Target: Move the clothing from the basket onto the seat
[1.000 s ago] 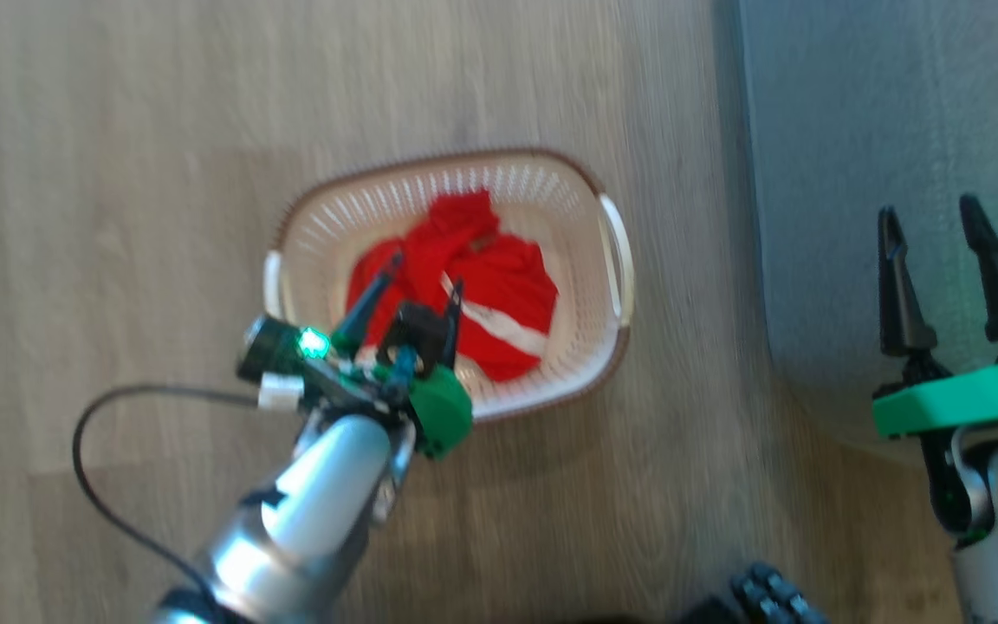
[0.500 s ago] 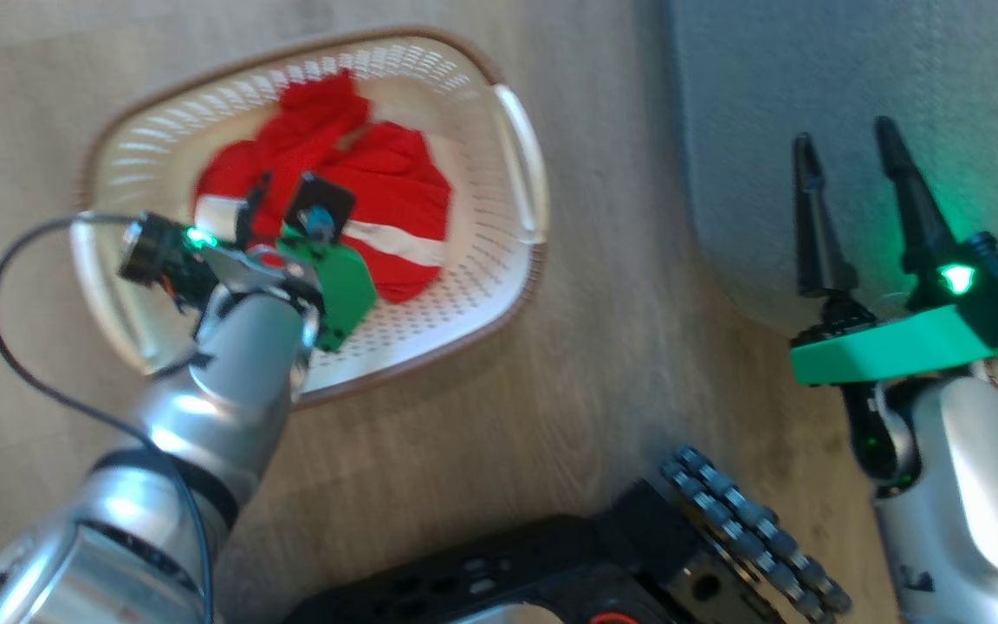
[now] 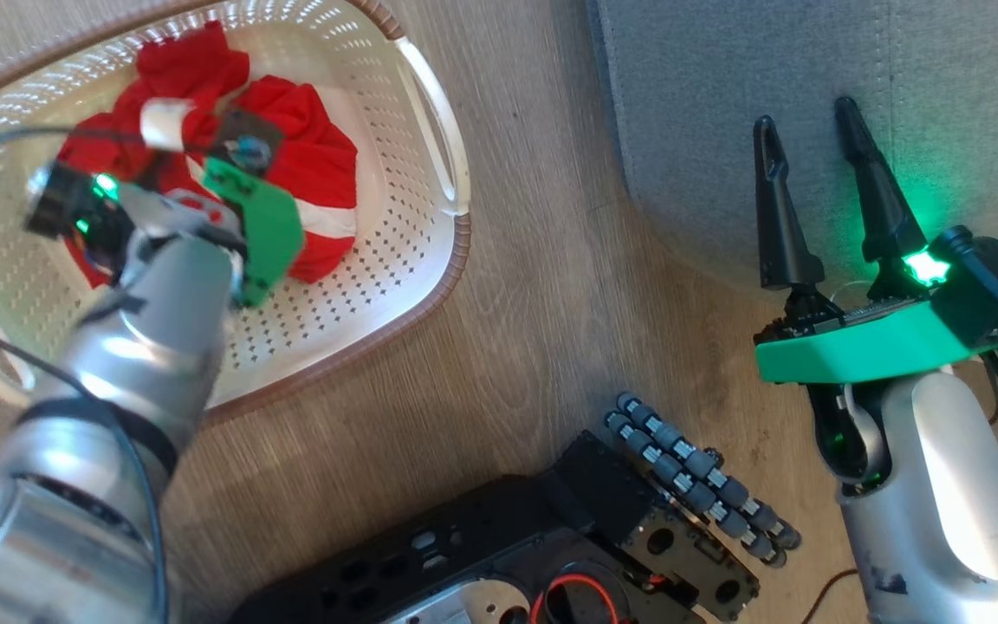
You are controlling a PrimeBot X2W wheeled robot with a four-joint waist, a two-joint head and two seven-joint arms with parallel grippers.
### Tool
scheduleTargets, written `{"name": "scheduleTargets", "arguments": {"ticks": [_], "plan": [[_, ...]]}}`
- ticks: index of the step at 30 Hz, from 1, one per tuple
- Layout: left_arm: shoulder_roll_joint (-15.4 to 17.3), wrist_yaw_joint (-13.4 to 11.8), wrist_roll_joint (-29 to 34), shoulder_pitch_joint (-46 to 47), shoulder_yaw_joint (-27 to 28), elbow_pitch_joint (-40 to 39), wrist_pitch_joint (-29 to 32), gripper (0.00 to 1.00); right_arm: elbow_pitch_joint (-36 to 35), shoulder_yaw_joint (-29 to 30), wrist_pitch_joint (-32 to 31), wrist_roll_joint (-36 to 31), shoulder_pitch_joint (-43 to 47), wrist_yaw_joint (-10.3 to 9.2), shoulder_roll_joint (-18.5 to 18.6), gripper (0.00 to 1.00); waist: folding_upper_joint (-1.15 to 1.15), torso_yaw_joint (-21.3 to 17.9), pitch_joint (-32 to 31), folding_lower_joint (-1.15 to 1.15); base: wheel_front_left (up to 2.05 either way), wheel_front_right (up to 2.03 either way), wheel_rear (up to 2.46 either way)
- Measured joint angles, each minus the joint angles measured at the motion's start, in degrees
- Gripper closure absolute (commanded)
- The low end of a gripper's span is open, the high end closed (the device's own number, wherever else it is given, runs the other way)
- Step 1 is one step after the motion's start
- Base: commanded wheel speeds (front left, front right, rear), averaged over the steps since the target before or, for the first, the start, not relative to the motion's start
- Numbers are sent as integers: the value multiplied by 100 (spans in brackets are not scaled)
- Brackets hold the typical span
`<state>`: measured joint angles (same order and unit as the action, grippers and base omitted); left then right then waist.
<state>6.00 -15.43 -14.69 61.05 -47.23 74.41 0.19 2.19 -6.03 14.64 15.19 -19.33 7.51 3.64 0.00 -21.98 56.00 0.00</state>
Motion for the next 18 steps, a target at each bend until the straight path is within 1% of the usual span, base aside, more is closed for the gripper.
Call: {"name": "scheduleTargets", "arguments": {"ticks": [1,2,3,5,10,16,18], "plan": [[68,-143,47,151,-60,3,141,0,-18,-27,0,0,0,0,-9,0,0,-12,47,0,0,0,0],[92,-219,63,218,-65,4,175,0,-25,-42,0,1,0,0,-15,0,0,-12,69,0,0,0,0],[109,-287,63,274,-65,4,185,0,-32,-58,0,2,0,0,-18,0,0,-10,88,0,0,0,0],[123,-343,66,361,-88,7,234,0,-52,-77,0,9,1,0,-21,0,0,-4,125,0,0,0,0],[163,-338,125,450,-199,8,528,0,-151,-119,1,10,1,-1,-24,0,0,13,221,0,0,0,0],[189,-104,218,486,-394,9,846,0,-242,-143,29,51,3,-5,-24,0,0,29,310,0,0,0,0],[189,-69,216,487,-428,9,886,0,-257,-144,33,51,7,-7,-24,0,0,34,321,0,0,0,0]]}}
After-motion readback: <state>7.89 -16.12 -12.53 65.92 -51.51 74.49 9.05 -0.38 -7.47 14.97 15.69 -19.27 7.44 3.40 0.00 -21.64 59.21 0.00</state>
